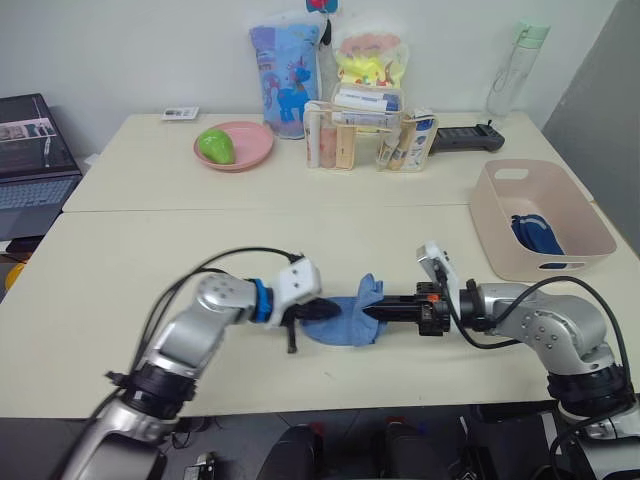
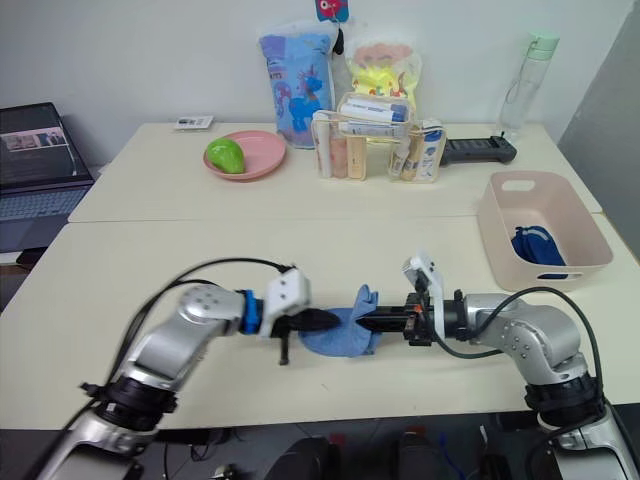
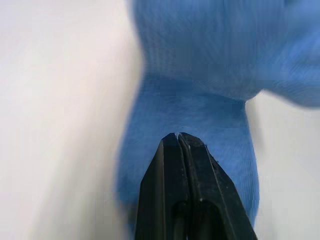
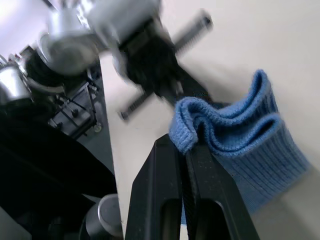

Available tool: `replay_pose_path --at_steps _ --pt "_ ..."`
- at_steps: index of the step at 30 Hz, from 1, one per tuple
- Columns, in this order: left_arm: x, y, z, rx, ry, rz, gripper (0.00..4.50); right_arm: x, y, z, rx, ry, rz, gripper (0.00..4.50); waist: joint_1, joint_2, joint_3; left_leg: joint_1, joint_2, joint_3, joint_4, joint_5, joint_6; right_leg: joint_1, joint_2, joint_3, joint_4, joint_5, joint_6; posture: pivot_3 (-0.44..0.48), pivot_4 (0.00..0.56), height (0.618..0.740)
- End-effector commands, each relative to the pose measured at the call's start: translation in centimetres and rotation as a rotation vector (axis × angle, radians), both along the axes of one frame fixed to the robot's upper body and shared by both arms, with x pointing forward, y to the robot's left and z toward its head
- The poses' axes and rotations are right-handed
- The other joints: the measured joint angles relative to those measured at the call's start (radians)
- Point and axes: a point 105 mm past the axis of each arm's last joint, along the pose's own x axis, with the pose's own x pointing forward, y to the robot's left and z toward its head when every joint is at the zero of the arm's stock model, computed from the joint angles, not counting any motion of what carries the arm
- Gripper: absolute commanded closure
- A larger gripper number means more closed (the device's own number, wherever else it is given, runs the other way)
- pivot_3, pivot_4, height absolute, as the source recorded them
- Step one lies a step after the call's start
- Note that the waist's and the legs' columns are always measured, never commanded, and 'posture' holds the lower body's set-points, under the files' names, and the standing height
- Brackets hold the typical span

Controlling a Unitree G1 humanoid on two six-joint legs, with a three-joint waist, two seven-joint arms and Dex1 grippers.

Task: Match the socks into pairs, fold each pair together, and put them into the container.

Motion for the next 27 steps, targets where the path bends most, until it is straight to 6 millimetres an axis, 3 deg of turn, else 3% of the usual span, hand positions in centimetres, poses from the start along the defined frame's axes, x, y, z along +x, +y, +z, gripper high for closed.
replay_pose_path --at_steps 1,3,4,8,14,18,22,27 --pt "0.2 1.3 4.0 -0.064 -0.053 0.025 4.50 0.5 1.4 0.2 0.004 -0.055 0.036 4.49 0.000 0.000 0.000 0.000 0.000 0.000 0.000 0.000 0.000 0.000 0.000 0.000 0.000 0.000 0.000 0.000 0.150 0.740" --pt "0.4 1.9 4.5 -0.054 -0.066 0.038 4.50 0.7 1.8 -0.1 -0.004 -0.059 0.044 4.49 0.001 0.000 0.000 0.000 0.000 0.000 0.000 0.000 0.000 0.000 0.000 0.000 0.000 0.000 0.000 0.000 0.150 0.740" --pt "0.4 2.1 4.6 -0.047 -0.071 0.042 4.50 0.7 1.9 -0.2 -0.004 -0.057 0.053 4.24 0.001 0.000 0.000 0.000 0.000 0.000 0.000 0.000 0.000 0.000 0.000 0.000 0.000 0.000 0.000 0.000 0.150 0.740" --pt "0.7 2.2 5.0 -0.045 -0.098 0.039 4.50 0.8 2.1 0.0 0.006 -0.055 0.060 2.98 0.001 0.000 0.000 0.000 0.000 0.000 0.000 0.000 0.000 0.000 0.000 0.000 0.000 0.000 0.000 0.000 0.150 0.740" --pt "0.1 0.4 6.2 -0.116 -0.123 -0.004 4.50 0.5 1.5 2.6 0.072 -0.055 0.042 0.83 0.001 0.000 0.000 0.000 0.000 0.000 0.000 0.000 0.000 0.000 0.000 0.000 0.000 0.000 0.000 0.000 0.150 0.740" --pt "-1.1 -0.5 5.4 -0.112 -0.070 -0.055 4.50 0.6 -0.4 2.3 -0.003 -0.079 -0.019 0.83 0.001 0.000 0.000 -0.001 0.000 0.000 0.000 0.000 0.000 0.000 0.000 0.000 0.000 0.000 0.000 0.000 0.150 0.740" --pt "-1.7 0.0 0.9 0.036 -0.039 -0.055 4.50 2.3 -2.7 0.4 -0.121 -0.072 -0.178 0.83 0.000 0.000 0.000 0.000 0.000 0.000 -0.001 0.000 0.000 0.000 0.000 0.000 0.000 0.000 0.000 0.000 0.150 0.740" --pt "-1.3 1.6 -4.3 0.165 -0.065 -0.018 4.50 1.7 -3.1 -1.2 -0.165 0.004 -0.200 0.83 0.001 0.000 0.000 0.000 0.000 0.001 -0.001 0.000 0.000 -0.001 0.000 0.001 0.000 0.000 0.000 0.000 0.150 0.740"
